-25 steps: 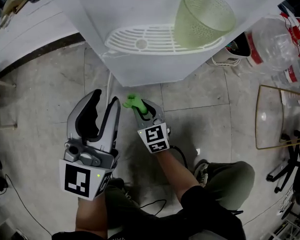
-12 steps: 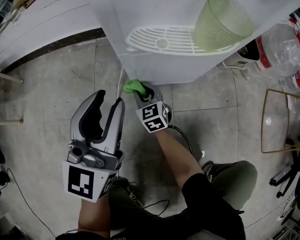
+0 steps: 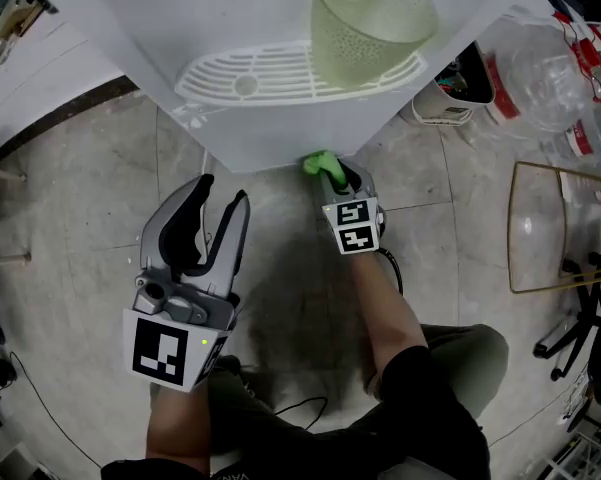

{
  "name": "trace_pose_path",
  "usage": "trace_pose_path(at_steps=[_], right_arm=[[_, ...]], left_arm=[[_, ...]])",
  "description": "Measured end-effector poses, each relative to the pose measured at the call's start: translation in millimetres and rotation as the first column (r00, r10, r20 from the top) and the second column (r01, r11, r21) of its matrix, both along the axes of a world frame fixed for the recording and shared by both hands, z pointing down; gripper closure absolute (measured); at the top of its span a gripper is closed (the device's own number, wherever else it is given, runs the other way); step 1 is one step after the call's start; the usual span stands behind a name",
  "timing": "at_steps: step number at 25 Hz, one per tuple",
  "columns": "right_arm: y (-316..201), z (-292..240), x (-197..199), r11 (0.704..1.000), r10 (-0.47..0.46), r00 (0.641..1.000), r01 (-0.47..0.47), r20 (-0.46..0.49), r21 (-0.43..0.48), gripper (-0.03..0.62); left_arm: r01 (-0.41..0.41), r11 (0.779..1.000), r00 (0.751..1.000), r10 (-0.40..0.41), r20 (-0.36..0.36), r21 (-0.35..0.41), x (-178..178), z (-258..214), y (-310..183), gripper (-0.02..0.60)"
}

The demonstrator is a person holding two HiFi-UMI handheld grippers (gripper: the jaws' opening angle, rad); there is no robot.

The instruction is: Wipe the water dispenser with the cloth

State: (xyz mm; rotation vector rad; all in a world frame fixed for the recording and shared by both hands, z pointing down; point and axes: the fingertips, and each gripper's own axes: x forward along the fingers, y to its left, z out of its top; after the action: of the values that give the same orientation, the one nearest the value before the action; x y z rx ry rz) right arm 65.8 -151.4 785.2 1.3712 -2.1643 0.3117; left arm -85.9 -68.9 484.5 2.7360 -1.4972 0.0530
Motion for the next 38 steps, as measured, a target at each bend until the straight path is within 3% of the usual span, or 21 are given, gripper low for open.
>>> trace_pose_path(at_steps=[8,11,19,23,26,31,38], right_arm=[[-9.1,2.6,99.1,0.978,0.208,0.977,-0.209,-0.034,-0.007,0.485],[-6.8,-5.1,104.9,0.973,0.232,0.973,-0.232,-0.011,0.002,0.485],[10.0,-32.4,93.3,0.963,0.268,0.96,-0.27,0.086,0.014,0.485],[26.7,-75.7,76.4,0.971,0.235,0.963,-0.239,0.13,0.02,0.485],[37.6,-122.7,60.0,0.977,0.192,0.967,-0.203,0.168,0.056,0.485],[61.8,-205.4,41.5,0.987,0.101,0.974,-0.123,0.201,0.102,0.485],[102.6,-304.8,31.6,0.998,-0.011,0.98,-0.004,0.201,0.071,0.485]], left_arm=[[-0.027,0.999,0.999,0.028,0.026,-0.04,21.0,19.8,-4.5,0.469],[-0.019,0.999,1.0,0.018,-0.009,-0.032,21.8,17.4,-7.6,0.469],[-0.028,0.999,0.999,0.029,0.022,-0.039,16.5,19.7,-3.7,0.469],[-0.037,0.997,0.999,0.038,0.015,-0.071,9.8,21.1,7.6,0.469],[-0.057,0.994,0.995,0.064,0.074,-0.098,5.3,32.3,16.6,0.469],[-0.021,0.978,0.991,0.047,0.123,-0.206,1.2,53.4,42.5,0.469],[0.11,0.948,0.99,-0.079,0.117,-0.297,-4.3,49.1,96.9,0.469]])
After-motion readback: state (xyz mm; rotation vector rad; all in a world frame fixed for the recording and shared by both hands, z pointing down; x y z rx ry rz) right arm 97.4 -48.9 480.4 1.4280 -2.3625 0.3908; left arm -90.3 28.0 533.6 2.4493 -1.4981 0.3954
